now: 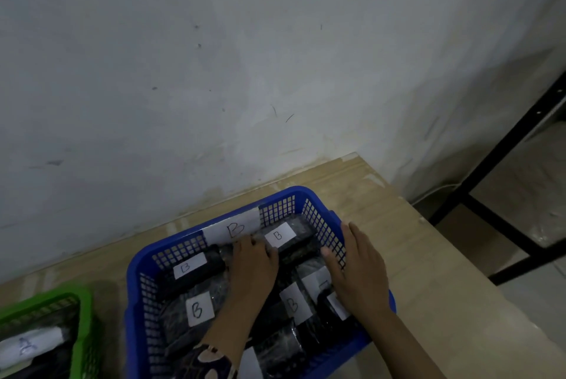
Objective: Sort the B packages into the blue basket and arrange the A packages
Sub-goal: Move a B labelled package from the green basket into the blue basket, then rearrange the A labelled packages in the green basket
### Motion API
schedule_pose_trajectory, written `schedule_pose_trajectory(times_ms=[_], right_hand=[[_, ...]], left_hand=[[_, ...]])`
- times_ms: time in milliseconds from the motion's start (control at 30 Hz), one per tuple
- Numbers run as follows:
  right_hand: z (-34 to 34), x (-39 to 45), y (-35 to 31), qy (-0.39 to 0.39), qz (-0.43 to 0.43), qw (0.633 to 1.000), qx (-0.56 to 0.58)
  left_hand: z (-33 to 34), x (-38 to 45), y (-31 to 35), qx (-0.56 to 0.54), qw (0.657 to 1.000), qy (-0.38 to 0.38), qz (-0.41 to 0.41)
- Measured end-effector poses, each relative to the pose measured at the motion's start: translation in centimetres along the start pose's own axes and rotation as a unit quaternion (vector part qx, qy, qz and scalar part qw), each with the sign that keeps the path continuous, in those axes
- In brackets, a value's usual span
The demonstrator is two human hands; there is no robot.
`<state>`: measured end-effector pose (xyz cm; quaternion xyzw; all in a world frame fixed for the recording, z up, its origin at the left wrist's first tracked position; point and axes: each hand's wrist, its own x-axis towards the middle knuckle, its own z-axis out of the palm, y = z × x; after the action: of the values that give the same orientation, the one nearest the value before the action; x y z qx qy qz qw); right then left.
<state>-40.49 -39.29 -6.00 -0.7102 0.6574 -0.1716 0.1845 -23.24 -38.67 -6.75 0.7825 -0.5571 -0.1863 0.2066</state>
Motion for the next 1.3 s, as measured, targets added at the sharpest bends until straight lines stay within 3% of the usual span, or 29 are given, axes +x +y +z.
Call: schedule_pose_trajectory(times_ms=[100, 333, 733, 900, 1000, 1167, 1300], right_hand=[[-0.5, -0.6, -0.6, 0.003, -0.015, 0.999, -0.047], [1.2, -5.6, -6.9, -0.042, -0.109, 0.993, -0.007], [8.1, -15.8, -18.8, -0.194, -0.27, 0.941, 0.06], [9.7, -17.3, -21.7, -0.192, -0.31, 0.93, 0.039], [10.5, -17.6, -23.1, -0.205, -0.327, 0.922, -0.005], [12.1, -17.8, -25.0, -0.207, -0.359, 0.906, -0.09], [13.1, -17.6, -25.3, -0.2, -0.374, 0.887, -0.184]], left_hand=[[-1.6, -1.5, 0.3, -0.058, 0.998, 0.026, 0.024], [-6.6, -8.9, -3.3, -0.128, 0.985, 0.104, 0.05], [-14.9, -21.1, -15.9, -0.098, 0.969, 0.216, -0.075], [-16.8, -23.1, -20.4, -0.086, 0.962, 0.227, -0.124], [-17.3, -23.5, -22.9, -0.072, 0.961, 0.208, -0.167], [-17.6, -23.8, -25.3, -0.066, 0.962, 0.107, -0.242], [-17.4, -23.9, -26.0, 0.002, 0.972, 0.012, -0.236]])
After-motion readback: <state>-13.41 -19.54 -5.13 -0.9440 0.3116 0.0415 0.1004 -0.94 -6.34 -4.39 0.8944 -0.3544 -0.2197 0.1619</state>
